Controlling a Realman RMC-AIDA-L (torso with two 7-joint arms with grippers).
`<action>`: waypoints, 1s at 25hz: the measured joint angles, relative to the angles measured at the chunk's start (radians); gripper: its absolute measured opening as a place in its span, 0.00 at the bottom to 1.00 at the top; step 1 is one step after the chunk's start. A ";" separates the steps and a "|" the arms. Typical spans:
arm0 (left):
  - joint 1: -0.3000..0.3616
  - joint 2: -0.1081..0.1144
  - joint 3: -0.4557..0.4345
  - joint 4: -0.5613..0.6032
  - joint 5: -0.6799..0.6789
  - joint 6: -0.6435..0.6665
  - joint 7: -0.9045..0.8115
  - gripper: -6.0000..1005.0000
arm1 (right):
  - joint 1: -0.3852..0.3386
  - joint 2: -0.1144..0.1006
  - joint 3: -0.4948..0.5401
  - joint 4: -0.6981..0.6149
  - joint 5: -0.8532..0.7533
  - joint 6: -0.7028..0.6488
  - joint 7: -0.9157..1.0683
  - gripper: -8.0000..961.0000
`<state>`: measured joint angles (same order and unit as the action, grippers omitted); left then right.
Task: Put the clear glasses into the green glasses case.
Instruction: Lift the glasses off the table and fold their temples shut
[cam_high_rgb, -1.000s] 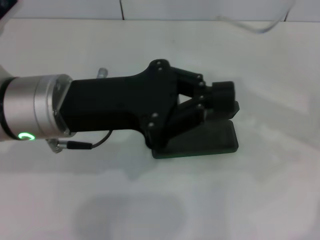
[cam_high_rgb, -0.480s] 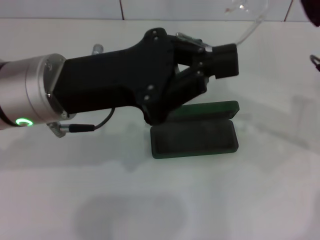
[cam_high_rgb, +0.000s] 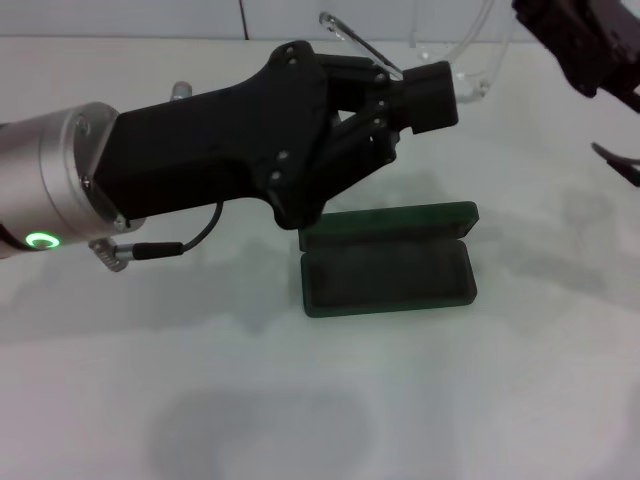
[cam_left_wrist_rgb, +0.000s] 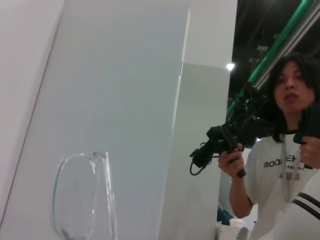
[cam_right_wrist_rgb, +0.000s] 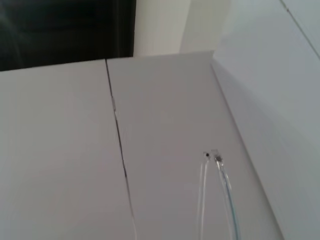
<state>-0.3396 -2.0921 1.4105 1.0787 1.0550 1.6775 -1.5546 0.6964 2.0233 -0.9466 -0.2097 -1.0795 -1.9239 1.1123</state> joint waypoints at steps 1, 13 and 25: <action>0.000 0.000 0.000 -0.004 0.000 0.000 0.005 0.05 | 0.000 0.000 -0.013 -0.003 -0.001 0.004 0.000 0.10; -0.006 0.000 0.002 -0.028 -0.001 -0.011 0.013 0.05 | 0.005 0.003 -0.160 -0.064 0.000 0.048 -0.002 0.10; -0.005 -0.001 0.001 -0.033 -0.001 -0.010 0.016 0.05 | -0.050 0.003 -0.161 -0.065 0.087 0.050 -0.021 0.10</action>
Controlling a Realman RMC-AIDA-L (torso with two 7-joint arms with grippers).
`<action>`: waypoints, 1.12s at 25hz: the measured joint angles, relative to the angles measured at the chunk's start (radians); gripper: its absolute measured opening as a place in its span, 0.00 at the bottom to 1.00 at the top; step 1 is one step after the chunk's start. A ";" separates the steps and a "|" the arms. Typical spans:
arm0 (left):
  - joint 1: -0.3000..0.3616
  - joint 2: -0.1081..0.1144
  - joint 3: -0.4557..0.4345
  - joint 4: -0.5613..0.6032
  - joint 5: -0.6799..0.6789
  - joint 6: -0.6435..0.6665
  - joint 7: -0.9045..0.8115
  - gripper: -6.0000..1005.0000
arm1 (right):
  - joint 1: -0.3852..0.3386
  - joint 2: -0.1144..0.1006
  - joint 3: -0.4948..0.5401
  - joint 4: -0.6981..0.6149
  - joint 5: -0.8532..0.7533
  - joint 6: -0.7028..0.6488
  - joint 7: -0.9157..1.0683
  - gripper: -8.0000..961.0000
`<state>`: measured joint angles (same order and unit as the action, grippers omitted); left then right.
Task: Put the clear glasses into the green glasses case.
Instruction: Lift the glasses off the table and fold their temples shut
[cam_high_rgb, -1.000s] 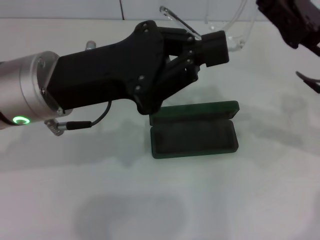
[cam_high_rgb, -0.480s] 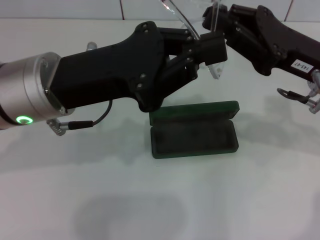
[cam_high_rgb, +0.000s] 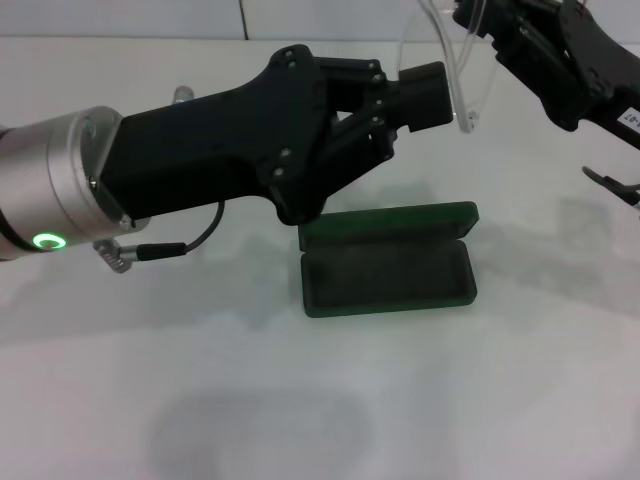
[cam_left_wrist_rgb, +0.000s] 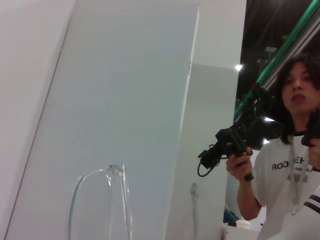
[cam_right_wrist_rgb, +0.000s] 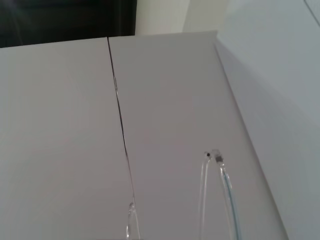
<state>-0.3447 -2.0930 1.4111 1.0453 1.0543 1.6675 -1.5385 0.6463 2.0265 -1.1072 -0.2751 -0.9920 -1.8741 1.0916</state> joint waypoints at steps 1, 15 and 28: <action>-0.001 0.000 0.000 0.000 0.000 0.000 0.000 0.05 | 0.000 -0.001 -0.002 0.000 -0.001 0.000 0.000 0.10; 0.005 -0.001 0.000 -0.005 -0.010 0.000 0.001 0.05 | -0.001 -0.003 -0.163 -0.057 -0.014 0.024 -0.013 0.10; -0.004 -0.001 0.001 -0.039 -0.022 0.000 0.009 0.05 | 0.003 -0.004 -0.201 -0.074 -0.025 0.025 -0.024 0.10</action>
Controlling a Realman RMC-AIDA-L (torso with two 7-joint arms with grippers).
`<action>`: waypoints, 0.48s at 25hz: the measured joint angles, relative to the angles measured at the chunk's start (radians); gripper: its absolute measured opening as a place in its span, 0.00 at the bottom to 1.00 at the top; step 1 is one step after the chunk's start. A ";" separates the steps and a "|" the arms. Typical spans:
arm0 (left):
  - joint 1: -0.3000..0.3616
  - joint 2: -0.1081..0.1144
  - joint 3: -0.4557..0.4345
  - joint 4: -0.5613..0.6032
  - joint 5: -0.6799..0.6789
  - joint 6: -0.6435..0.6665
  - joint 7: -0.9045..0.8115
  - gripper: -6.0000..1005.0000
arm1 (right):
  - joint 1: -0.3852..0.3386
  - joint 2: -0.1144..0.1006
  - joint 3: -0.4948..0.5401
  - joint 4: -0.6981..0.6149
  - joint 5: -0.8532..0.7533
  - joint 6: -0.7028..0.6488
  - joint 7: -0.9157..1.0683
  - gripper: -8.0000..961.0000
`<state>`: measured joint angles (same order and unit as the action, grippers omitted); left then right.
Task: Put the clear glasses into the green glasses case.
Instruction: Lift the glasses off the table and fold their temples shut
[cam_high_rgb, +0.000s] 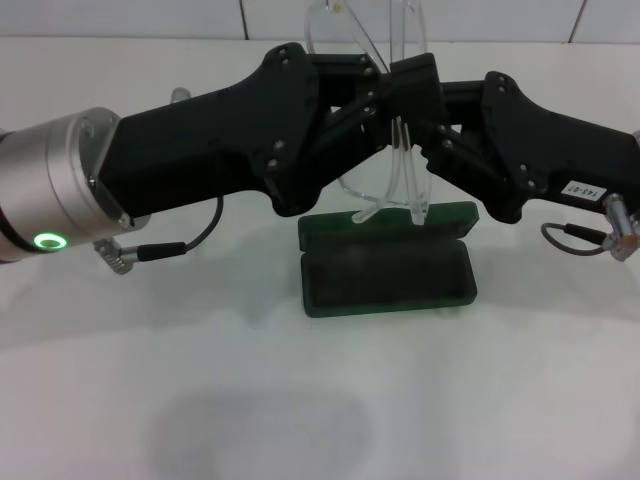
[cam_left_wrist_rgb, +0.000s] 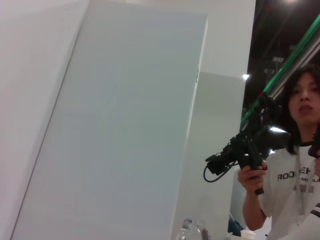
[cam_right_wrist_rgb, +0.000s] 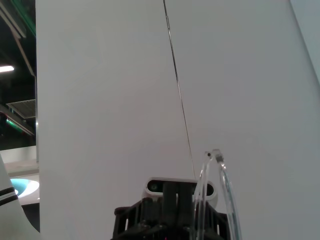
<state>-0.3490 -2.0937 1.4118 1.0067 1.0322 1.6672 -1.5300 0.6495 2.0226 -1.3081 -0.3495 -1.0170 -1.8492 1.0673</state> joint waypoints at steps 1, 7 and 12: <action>0.000 0.000 0.000 0.000 0.000 0.000 0.002 0.05 | -0.001 0.000 0.000 0.000 0.000 0.000 0.000 0.10; -0.001 0.000 0.000 -0.002 0.000 0.000 0.004 0.05 | -0.001 0.001 0.000 0.000 0.000 0.000 0.000 0.10; -0.001 0.000 -0.001 -0.005 0.000 0.000 0.004 0.05 | 0.001 0.001 -0.005 0.000 0.000 -0.001 0.000 0.10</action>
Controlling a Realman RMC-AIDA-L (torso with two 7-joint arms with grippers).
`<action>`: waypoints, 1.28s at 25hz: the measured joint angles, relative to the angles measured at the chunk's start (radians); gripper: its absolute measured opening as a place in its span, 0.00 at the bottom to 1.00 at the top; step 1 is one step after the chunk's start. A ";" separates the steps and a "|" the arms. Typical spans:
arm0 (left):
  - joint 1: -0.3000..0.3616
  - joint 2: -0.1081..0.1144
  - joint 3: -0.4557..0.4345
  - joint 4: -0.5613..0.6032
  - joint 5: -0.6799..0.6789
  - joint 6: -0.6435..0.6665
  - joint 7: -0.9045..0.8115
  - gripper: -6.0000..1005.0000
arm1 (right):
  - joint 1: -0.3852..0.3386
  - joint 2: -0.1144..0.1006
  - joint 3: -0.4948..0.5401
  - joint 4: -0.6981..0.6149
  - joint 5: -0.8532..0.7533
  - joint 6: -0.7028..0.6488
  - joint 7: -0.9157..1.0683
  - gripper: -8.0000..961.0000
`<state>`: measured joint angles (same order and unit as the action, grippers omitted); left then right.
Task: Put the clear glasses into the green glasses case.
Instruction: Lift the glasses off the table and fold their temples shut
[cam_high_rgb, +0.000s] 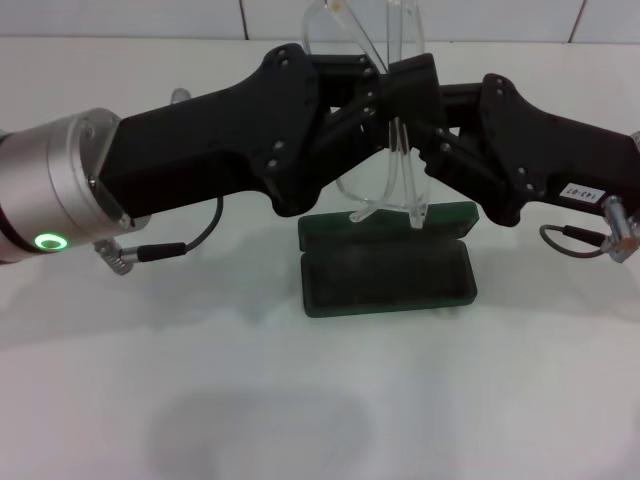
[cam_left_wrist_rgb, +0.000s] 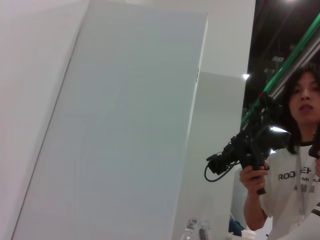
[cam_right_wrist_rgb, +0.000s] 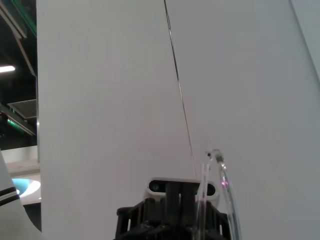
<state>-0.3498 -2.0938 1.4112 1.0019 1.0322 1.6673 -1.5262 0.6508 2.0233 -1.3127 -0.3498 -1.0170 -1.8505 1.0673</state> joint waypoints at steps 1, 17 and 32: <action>0.000 0.000 0.000 -0.002 0.000 0.000 0.000 0.05 | 0.001 0.000 -0.003 0.000 0.000 0.000 0.000 0.10; 0.000 0.000 0.002 -0.022 -0.005 0.003 0.012 0.05 | -0.008 0.001 -0.012 -0.001 0.017 0.000 -0.010 0.10; 0.011 0.006 -0.023 -0.017 -0.005 0.010 0.005 0.05 | -0.042 -0.003 0.026 -0.003 0.038 0.017 -0.012 0.10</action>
<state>-0.3389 -2.0876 1.3884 0.9848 1.0276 1.6773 -1.5212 0.6092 2.0202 -1.2864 -0.3530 -0.9788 -1.8337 1.0553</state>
